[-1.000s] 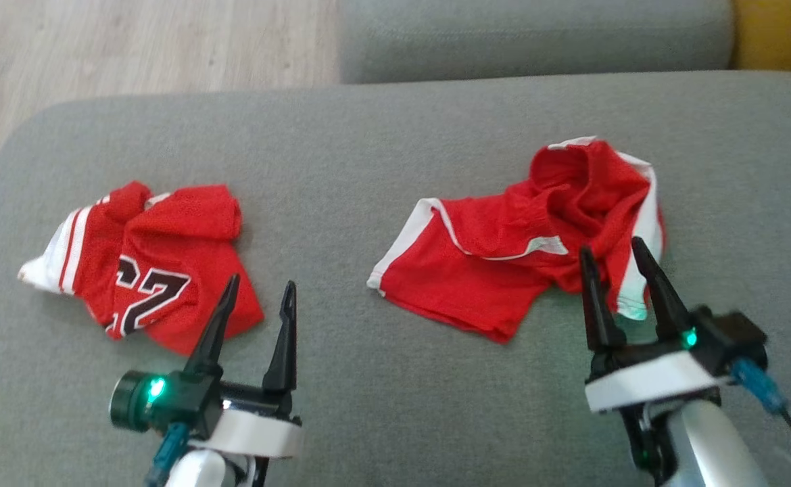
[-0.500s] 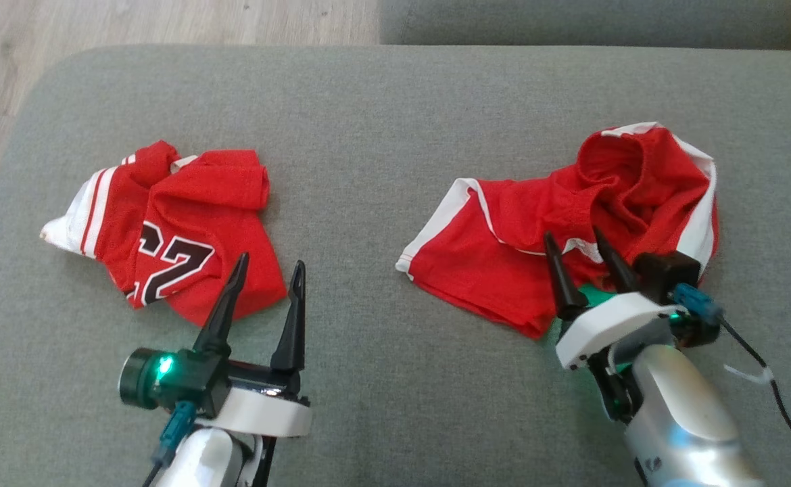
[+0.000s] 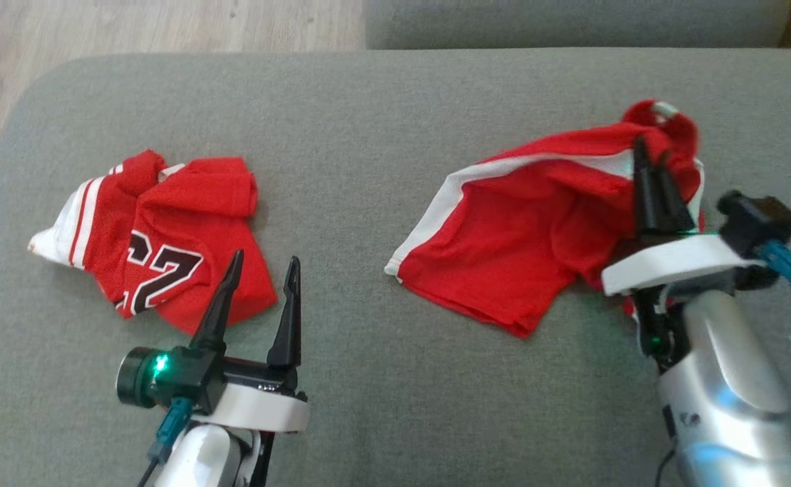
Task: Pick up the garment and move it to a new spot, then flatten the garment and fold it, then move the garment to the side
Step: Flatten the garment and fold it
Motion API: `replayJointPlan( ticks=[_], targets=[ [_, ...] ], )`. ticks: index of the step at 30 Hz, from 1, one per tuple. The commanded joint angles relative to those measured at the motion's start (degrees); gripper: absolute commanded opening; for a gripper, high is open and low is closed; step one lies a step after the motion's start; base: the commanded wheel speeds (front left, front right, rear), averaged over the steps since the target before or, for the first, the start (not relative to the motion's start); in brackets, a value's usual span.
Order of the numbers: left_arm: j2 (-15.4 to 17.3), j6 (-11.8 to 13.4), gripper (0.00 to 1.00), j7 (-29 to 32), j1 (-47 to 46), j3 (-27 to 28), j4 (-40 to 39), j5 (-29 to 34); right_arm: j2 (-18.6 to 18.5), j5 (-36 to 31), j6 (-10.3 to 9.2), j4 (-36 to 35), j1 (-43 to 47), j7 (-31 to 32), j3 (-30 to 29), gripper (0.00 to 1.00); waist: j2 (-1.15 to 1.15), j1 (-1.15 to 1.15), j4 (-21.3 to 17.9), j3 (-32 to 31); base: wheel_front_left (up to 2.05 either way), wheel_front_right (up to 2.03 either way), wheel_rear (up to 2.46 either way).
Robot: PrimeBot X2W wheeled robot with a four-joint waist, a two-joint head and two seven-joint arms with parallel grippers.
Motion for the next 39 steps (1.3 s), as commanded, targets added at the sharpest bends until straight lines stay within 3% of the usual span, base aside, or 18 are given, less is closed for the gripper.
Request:
replayJointPlan(
  ticks=[1,10,13,20,26,32,35,39],
  targets=[
    [0.1,-0.1,1.0,-0.3,-1.6,2.6,-1.4,0.8,-0.1,0.2,-0.04,-4.4,1.2,-0.6,-0.3,0.0,0.0,0.0,-0.8,-1.1,0.0,0.0,0.0],
    [-0.6,-0.5,1.0,-0.3,0.0,3.7,-1.3,1.2,-0.7,-5.5,-0.04,-13.5,2.7,0.4,-6.5,0.0,0.0,0.0,-2.5,-4.4,0.0,0.0,0.0],
    [-0.9,-0.6,1.0,-0.3,0.5,4.2,-1.3,1.2,-2.4,-7.6,-0.04,-17.3,2.7,2.7,-8.8,0.0,0.0,0.0,-3.0,-5.4,0.0,0.0,0.0],
    [-1.4,-0.9,1.0,-0.3,1.8,5.2,-1.6,1.4,-9.1,-10.6,-0.04,-26.8,0.5,9.6,-15.0,0.0,0.0,0.0,-3.4,-7.2,0.0,0.0,0.0],
    [-1.8,-1.4,1.0,-0.3,2.2,6.2,-2.3,1.4,-17.4,-11.7,-0.04,-35.9,-1.0,17.4,-15.8,0.0,0.0,0.0,-2.6,-6.4,0.0,0.0,0.0],
    [-2.2,-1.9,1.0,-0.3,0.5,7.3,-2.5,1.7,-27.2,-11.6,-0.04,-39.7,-0.1,25.2,-5.5,0.0,0.0,0.0,0.2,-3.7,0.0,0.0,0.0],
    [-2.3,-2.2,1.0,-0.3,-1.0,8.0,-2.6,2.0,-29.3,-9.4,-0.04,-37.6,-1.0,27.6,2.9,0.0,0.0,0.0,2.6,-1.9,0.0,0.0,0.0],
    [-2.6,-3.4,1.0,-0.3,-3.0,7.3,-2.0,2.7,-30.6,-5.9,-0.04,-29.6,-4.5,28.3,17.2,0.0,0.0,0.0,6.8,0.4,0.0,0.0,0.0]
  ],
)
